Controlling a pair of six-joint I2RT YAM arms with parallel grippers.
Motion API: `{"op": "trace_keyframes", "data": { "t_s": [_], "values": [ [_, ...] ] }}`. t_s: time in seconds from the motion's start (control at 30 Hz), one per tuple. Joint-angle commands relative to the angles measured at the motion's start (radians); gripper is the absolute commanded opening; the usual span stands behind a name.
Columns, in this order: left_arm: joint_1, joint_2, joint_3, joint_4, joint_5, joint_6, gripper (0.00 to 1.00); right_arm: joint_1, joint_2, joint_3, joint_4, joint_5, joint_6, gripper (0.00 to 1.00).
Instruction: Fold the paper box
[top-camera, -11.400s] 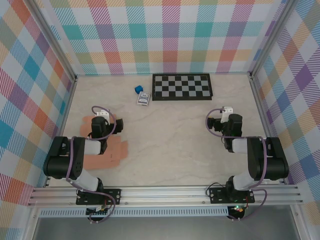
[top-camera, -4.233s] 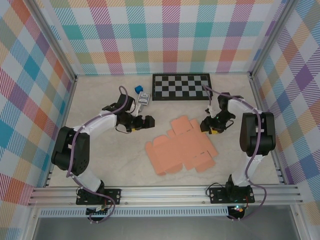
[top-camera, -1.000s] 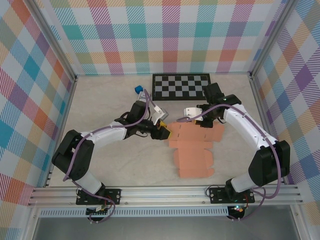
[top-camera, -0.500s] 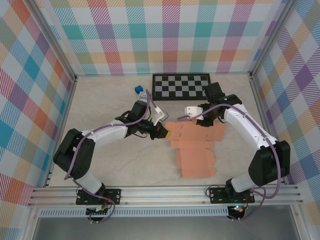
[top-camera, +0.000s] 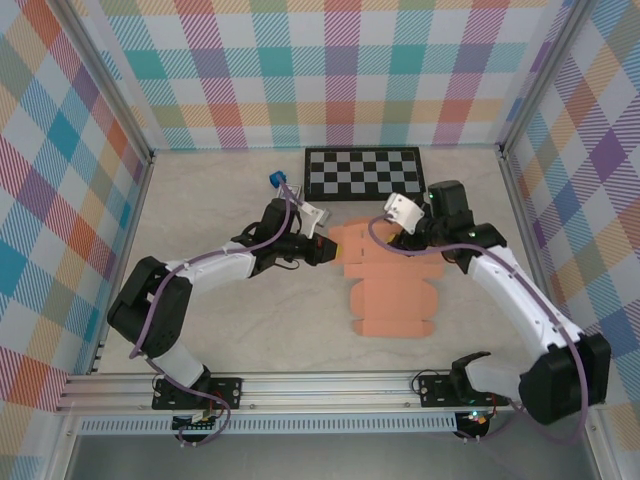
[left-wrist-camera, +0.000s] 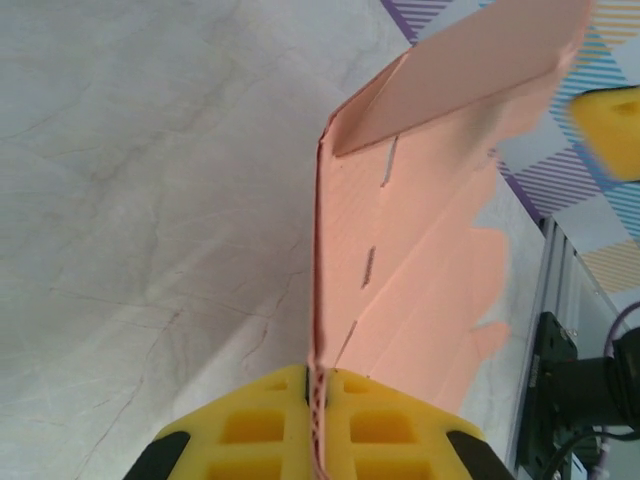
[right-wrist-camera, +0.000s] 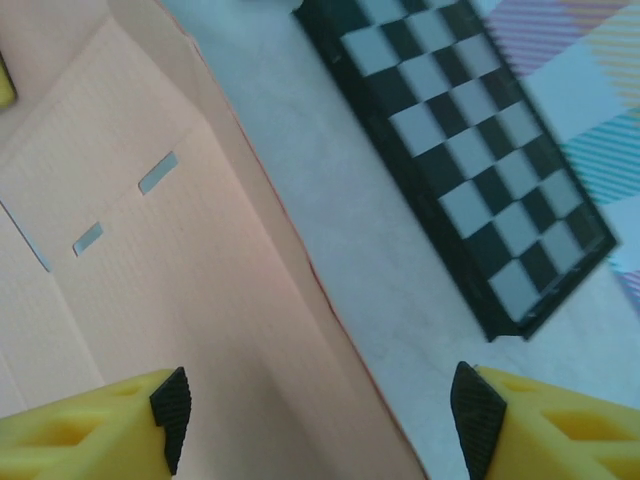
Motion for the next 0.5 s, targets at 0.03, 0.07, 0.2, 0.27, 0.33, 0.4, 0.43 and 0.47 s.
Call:
{"op": "trace_keyframes", "data": {
  "t_s": [0.03, 0.07, 0.2, 0.27, 0.33, 0.4, 0.43, 0.47],
  "values": [
    [-0.004, 0.036, 0.038, -0.019, -0.071, -0.088, 0.02, -0.007, -0.081, -0.032, 0.061, -0.081, 0.022, 0.75],
    [-0.004, 0.041, 0.043, -0.019, -0.077, -0.111, 0.02, -0.006, -0.090, -0.042, 0.051, -0.104, 0.034, 0.76],
    [-0.004, 0.047, 0.045, -0.011, -0.083, -0.173, 0.03, -0.006, -0.144, -0.126, 0.102, -0.109, 0.098, 0.77],
    [-0.004, 0.046, 0.047, -0.033, -0.095, -0.184, 0.03, -0.006, -0.174, -0.151, 0.118, -0.112, 0.106, 0.78],
    [-0.004, 0.045, 0.053, -0.047, -0.094, -0.201, 0.03, 0.001, -0.183, -0.154, 0.101, -0.154, 0.105, 0.78],
    [-0.004, 0.046, 0.066, -0.060, -0.092, -0.237, 0.03, 0.028, -0.166, -0.161, 0.089, -0.192, 0.132, 0.77],
    [-0.004, 0.047, 0.076, -0.066, -0.087, -0.263, 0.03, 0.051, -0.152, -0.171, 0.100, -0.196, 0.159, 0.77],
    [-0.004, 0.048, 0.084, -0.071, -0.083, -0.291, 0.03, 0.071, -0.135, -0.186, 0.119, -0.192, 0.189, 0.77]
  ]
}}
